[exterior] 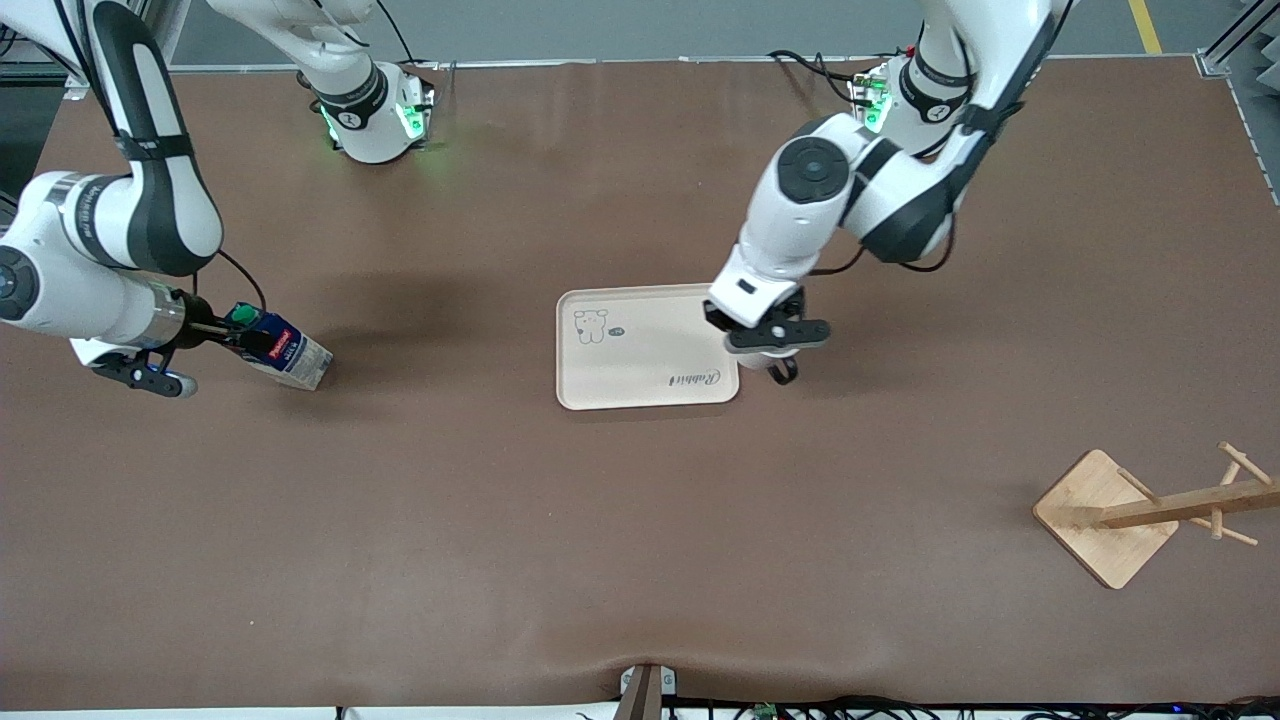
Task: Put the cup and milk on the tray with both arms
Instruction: 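Move the mug onto the tray with the left gripper while the right gripper lifts milk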
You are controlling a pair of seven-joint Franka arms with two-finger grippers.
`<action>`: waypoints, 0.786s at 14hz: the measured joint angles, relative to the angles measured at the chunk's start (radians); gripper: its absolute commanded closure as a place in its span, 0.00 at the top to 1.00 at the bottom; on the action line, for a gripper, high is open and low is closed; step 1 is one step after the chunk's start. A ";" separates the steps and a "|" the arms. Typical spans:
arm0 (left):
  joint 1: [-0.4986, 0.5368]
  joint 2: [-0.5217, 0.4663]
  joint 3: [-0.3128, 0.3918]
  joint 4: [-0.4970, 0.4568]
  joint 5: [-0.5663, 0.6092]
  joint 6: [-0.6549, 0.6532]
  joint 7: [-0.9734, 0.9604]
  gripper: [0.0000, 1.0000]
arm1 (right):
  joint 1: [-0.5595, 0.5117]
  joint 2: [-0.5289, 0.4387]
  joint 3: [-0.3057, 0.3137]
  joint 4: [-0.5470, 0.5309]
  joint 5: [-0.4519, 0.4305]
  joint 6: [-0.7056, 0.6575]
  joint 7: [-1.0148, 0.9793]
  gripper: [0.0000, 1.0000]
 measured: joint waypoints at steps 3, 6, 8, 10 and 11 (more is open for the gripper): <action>-0.072 0.079 0.002 0.034 0.044 -0.006 -0.063 0.00 | 0.000 -0.008 0.003 -0.008 0.006 0.014 0.000 0.20; -0.126 0.163 0.004 0.073 0.120 -0.008 -0.154 0.00 | 0.000 -0.012 0.003 -0.009 0.007 0.013 0.001 0.17; -0.152 0.212 0.004 0.089 0.192 -0.012 -0.218 0.00 | 0.000 -0.014 0.003 -0.009 0.007 0.011 0.001 0.01; -0.166 0.251 0.005 0.100 0.236 -0.012 -0.260 0.00 | 0.000 -0.013 0.003 0.000 0.007 -0.039 0.001 0.00; -0.168 0.262 0.005 0.107 0.241 -0.012 -0.267 0.18 | 0.000 -0.010 0.003 0.012 0.008 -0.106 0.001 0.00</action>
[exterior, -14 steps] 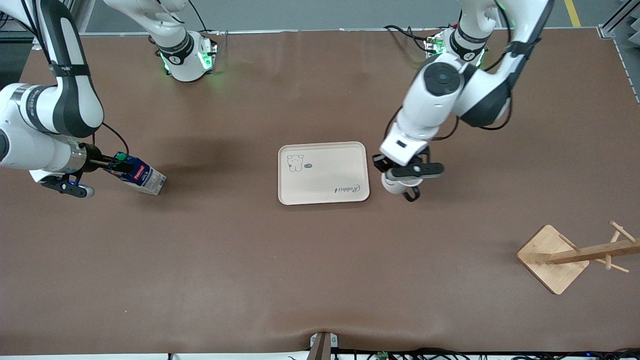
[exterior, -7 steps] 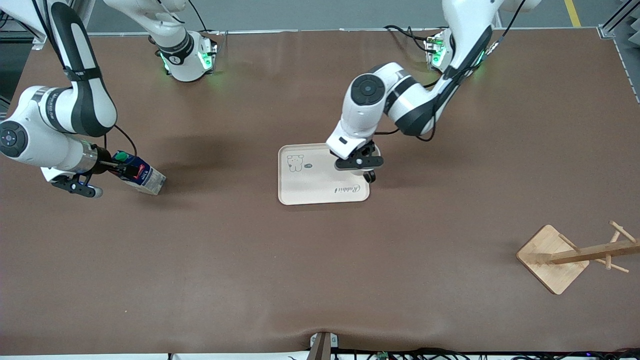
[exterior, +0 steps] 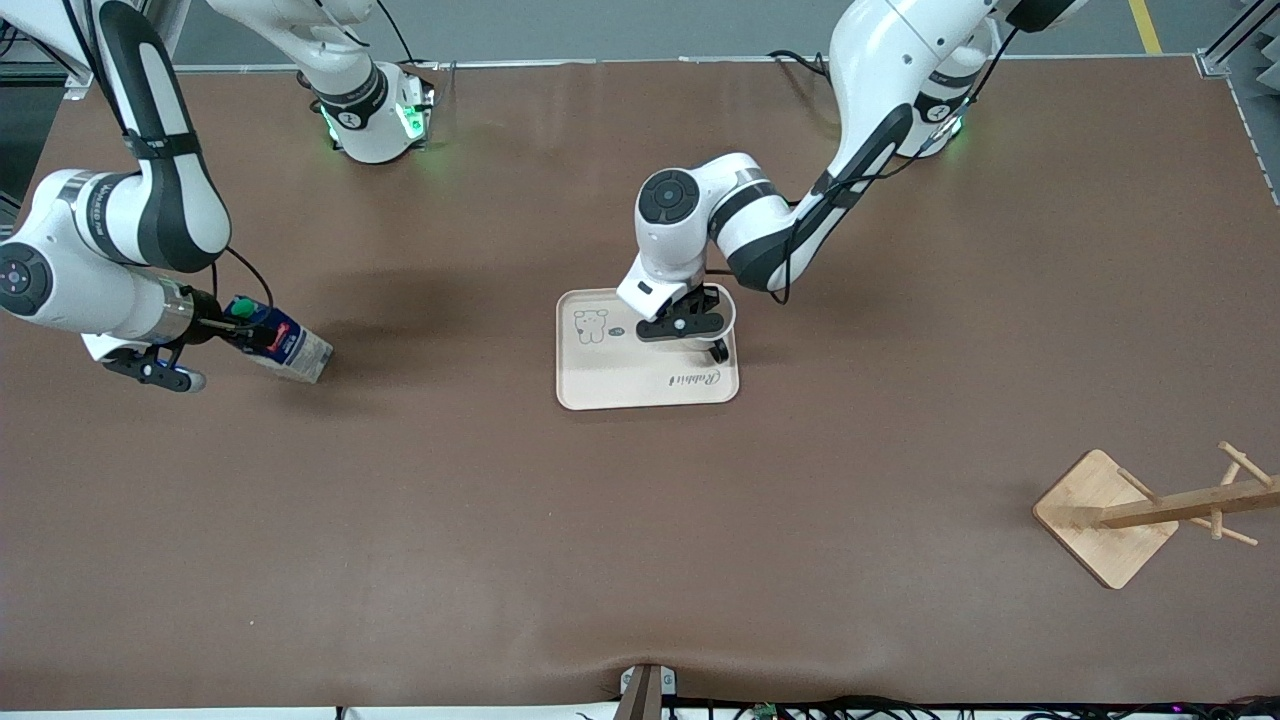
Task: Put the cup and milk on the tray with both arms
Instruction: 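Move the mug onto the tray with the left gripper while the right gripper lifts milk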
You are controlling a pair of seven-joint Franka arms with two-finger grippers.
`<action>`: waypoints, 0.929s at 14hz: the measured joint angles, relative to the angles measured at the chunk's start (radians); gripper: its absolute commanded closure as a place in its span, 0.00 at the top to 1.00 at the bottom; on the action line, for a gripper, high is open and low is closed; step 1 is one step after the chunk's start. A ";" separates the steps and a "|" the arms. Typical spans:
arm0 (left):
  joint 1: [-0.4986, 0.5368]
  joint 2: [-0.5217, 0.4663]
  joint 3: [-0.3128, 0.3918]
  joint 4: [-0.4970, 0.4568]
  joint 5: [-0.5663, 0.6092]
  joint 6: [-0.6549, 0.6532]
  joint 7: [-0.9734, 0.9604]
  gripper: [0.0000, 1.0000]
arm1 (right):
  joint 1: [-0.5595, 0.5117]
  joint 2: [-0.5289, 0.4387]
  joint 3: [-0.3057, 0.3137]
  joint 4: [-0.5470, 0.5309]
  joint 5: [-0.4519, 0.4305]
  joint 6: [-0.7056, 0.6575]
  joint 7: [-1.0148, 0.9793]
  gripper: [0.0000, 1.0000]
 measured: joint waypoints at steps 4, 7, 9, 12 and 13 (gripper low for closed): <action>0.001 0.003 0.003 0.016 0.001 -0.006 -0.001 1.00 | 0.001 0.027 0.001 0.139 0.049 -0.268 -0.001 0.00; 0.001 0.001 0.003 0.043 0.001 -0.035 -0.002 1.00 | 0.008 0.039 0.007 0.223 0.059 -0.349 -0.001 0.00; 0.001 -0.006 0.003 0.104 0.001 -0.130 -0.002 1.00 | 0.028 0.049 0.009 0.280 0.071 -0.420 0.000 0.00; 0.014 -0.027 0.007 0.242 0.002 -0.302 -0.002 1.00 | 0.122 0.065 0.013 0.343 0.078 -0.466 0.019 0.00; 0.028 -0.041 0.012 0.282 0.003 -0.350 -0.003 1.00 | 0.156 0.066 0.015 0.359 0.079 -0.470 0.023 0.00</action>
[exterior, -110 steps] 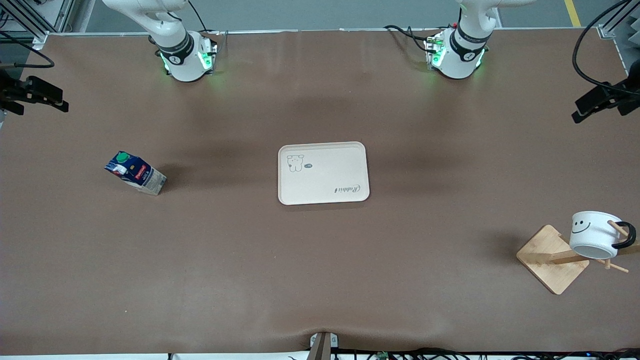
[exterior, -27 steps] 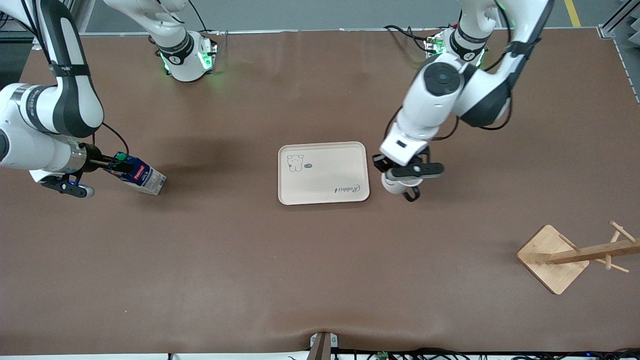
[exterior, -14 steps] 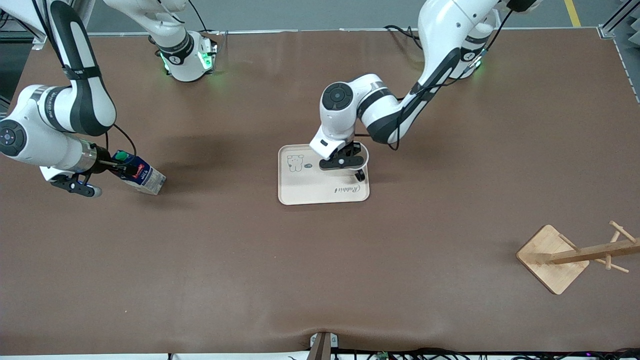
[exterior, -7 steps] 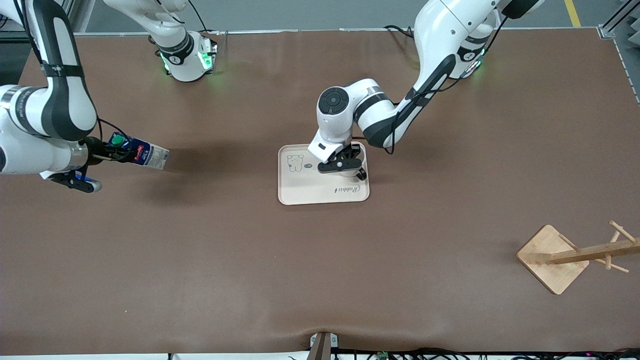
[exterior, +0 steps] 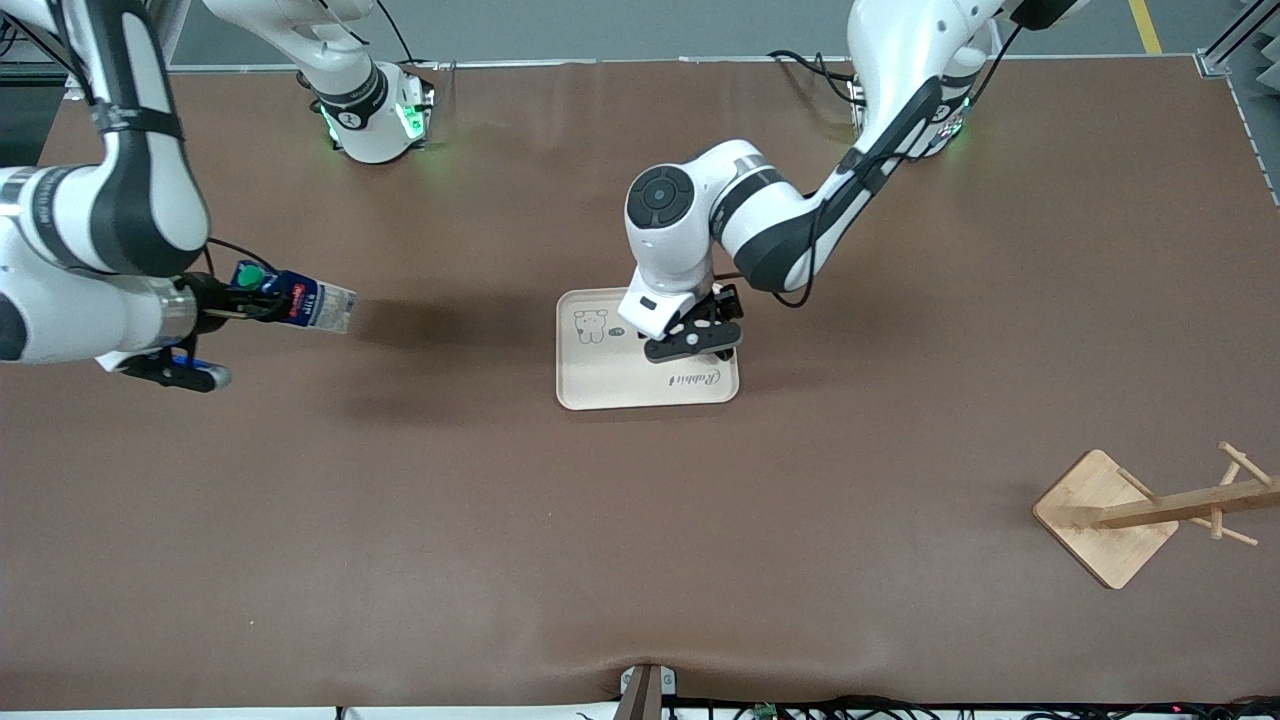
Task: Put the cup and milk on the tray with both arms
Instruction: 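Move the mug onto the tray with the left gripper while the right gripper lifts milk, then release the mug and withdraw the left gripper while the right gripper carries the milk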
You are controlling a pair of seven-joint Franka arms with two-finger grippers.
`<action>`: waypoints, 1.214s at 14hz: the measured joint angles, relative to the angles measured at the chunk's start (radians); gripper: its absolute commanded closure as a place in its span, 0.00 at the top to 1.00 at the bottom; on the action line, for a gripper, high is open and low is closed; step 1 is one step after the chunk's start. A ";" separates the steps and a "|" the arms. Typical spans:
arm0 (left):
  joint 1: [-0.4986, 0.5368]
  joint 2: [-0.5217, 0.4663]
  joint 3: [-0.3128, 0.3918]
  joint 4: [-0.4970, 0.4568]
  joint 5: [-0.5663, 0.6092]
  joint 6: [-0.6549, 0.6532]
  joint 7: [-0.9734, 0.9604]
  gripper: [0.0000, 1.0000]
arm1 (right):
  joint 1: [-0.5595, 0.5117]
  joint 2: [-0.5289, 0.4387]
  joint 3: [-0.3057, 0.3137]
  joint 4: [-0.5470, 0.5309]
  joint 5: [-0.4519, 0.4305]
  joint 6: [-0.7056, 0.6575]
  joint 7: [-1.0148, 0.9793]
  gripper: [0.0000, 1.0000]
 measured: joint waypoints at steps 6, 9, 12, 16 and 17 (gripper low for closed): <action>0.278 -0.100 0.004 0.063 -0.001 -0.080 0.203 1.00 | 0.222 0.015 0.006 0.091 0.025 -0.005 0.134 0.00; 0.390 -0.155 0.003 0.066 -0.003 -0.136 0.386 1.00 | 0.317 0.067 0.006 0.107 0.034 0.079 0.228 0.00; 0.461 -0.212 0.001 0.067 -0.004 -0.189 0.533 1.00 | 0.413 0.128 0.007 0.113 0.038 0.228 0.356 0.00; 0.537 -0.271 0.000 0.067 -0.014 -0.231 0.665 1.00 | 0.527 0.221 0.007 0.130 0.054 0.395 0.388 0.00; 0.555 -0.285 -0.001 0.067 -0.034 -0.239 0.691 1.00 | 0.551 0.247 0.007 0.153 0.088 0.410 0.402 0.00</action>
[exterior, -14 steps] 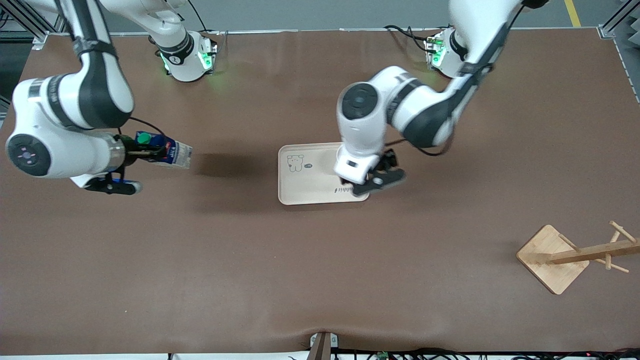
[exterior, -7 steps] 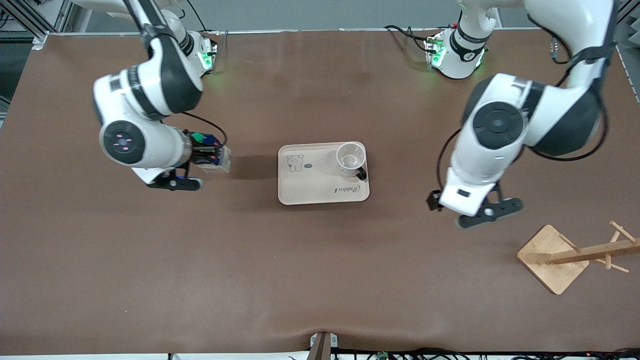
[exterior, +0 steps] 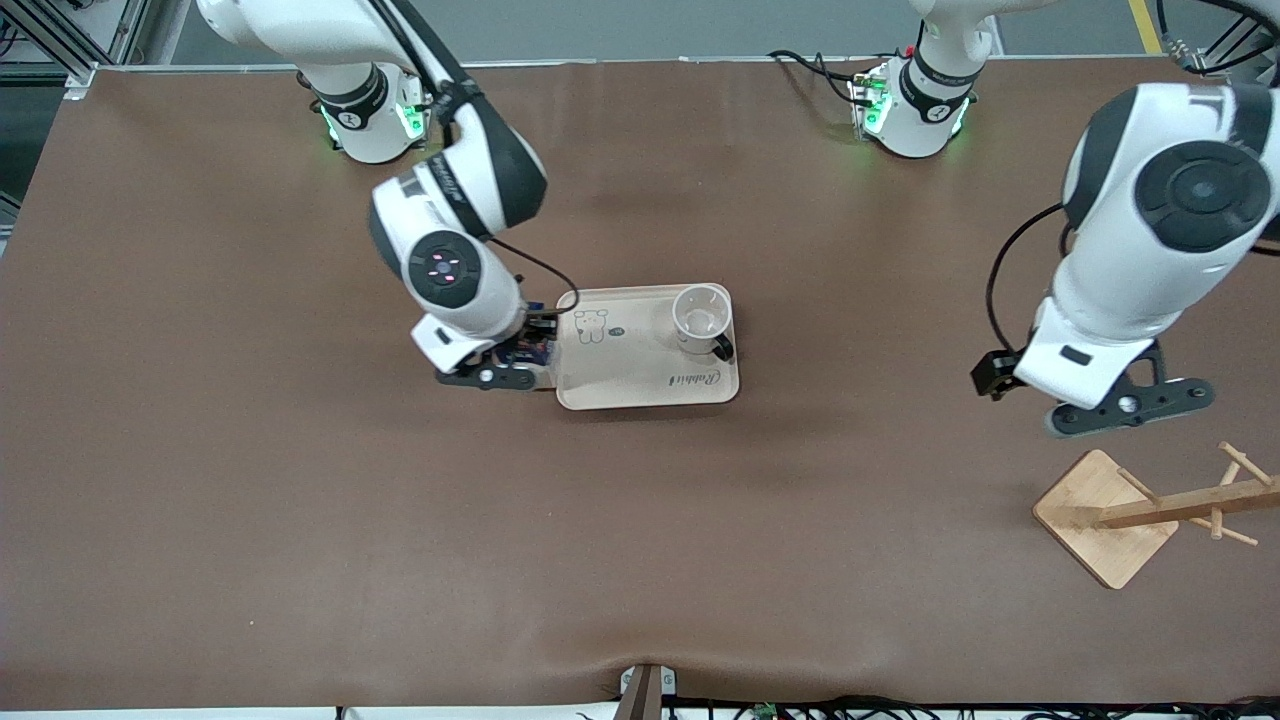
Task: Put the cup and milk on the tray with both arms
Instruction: 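Release the mug and withdraw the left gripper while the right gripper carries the milk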
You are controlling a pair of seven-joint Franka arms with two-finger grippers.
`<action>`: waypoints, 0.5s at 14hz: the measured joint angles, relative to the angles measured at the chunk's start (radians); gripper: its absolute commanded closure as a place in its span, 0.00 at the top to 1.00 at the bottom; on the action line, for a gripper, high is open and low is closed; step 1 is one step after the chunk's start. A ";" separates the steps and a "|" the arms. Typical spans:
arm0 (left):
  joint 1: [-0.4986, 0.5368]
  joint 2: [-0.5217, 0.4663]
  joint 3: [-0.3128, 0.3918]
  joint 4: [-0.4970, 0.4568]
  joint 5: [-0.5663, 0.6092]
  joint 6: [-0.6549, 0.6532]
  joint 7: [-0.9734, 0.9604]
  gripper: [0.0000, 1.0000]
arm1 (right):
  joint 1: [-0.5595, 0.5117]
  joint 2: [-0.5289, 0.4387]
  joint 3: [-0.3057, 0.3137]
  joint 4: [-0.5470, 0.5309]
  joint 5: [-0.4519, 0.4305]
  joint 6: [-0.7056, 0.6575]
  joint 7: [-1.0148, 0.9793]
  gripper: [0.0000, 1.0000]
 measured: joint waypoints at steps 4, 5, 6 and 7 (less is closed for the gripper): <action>0.059 -0.046 0.000 0.000 -0.039 -0.046 0.095 1.00 | 0.028 0.039 0.000 0.076 0.148 0.000 0.019 0.00; 0.060 -0.056 0.000 0.000 -0.039 -0.058 0.099 1.00 | 0.032 0.041 0.000 0.079 0.150 -0.006 0.018 0.00; 0.060 -0.066 -0.002 0.000 -0.041 -0.069 0.099 1.00 | 0.040 0.049 0.000 0.079 0.149 -0.008 0.015 0.00; 0.060 -0.077 -0.004 0.000 -0.050 -0.082 0.100 1.00 | 0.049 0.061 0.000 0.079 0.145 -0.009 0.008 0.00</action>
